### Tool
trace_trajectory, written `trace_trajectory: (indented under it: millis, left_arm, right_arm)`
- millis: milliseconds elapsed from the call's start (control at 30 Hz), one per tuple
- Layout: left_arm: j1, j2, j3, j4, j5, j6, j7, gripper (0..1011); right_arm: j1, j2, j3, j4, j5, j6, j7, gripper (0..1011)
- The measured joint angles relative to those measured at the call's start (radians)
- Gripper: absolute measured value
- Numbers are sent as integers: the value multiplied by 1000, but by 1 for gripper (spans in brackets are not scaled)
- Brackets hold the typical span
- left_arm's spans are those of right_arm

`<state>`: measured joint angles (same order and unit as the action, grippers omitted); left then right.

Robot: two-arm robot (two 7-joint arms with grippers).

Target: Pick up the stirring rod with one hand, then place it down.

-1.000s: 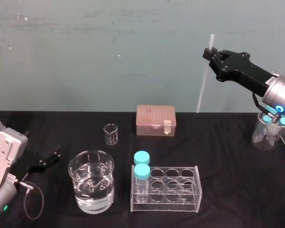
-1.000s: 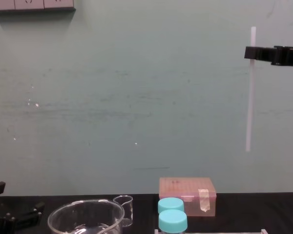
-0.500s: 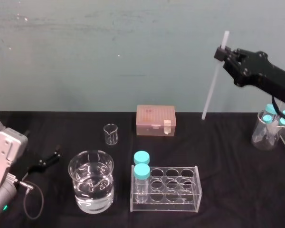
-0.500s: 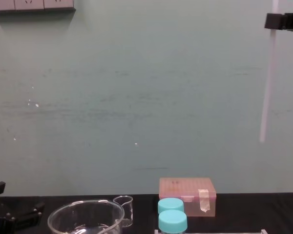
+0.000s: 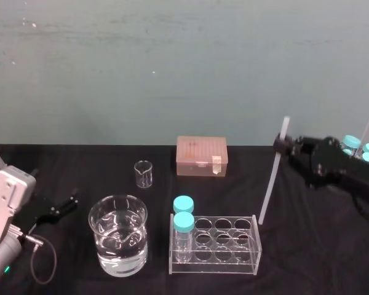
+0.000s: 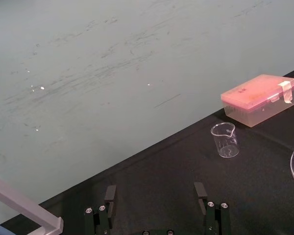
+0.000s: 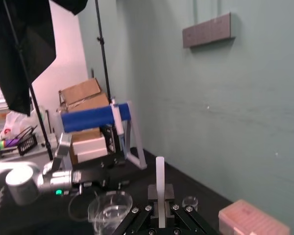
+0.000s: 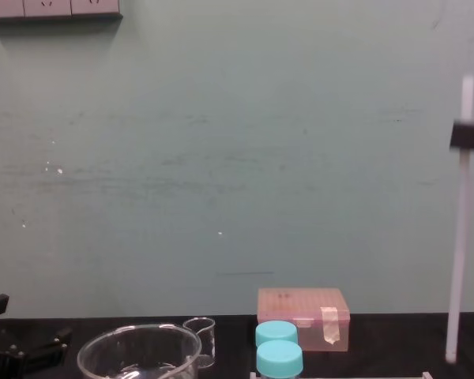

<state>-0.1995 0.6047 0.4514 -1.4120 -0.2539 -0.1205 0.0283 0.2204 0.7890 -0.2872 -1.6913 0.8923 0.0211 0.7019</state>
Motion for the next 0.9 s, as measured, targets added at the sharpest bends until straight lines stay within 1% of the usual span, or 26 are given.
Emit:
trace_trajectory:
  millis: [133,233,267,400,600,900]
  left_arm:
    - [0,0,0,0,0,0,0,1005]
    - [0,0,0,0,0,0,0,1005]
    - [0,0,0,0,0,0,0,1005]
    - [0,0,0,0,0,0,0,1005]
    - [0,0,0,0,0,0,0,1005]
    - [0,0,0,0,0,0,0,1005]
  right_arm:
    - [2,-16,-31,51,-22,-49,35,69]
    - [13,-30,-48,81,-32,-69,57,69]
    - [13,-30,-48,81,-32,-69,57,69]
    - [31,-50,-70,115,-39,-87,86,69]
    - [51,-68,-95,151,-52,-95,108,69]
    - [54,-73,-113,183,-66,-94,110,69]
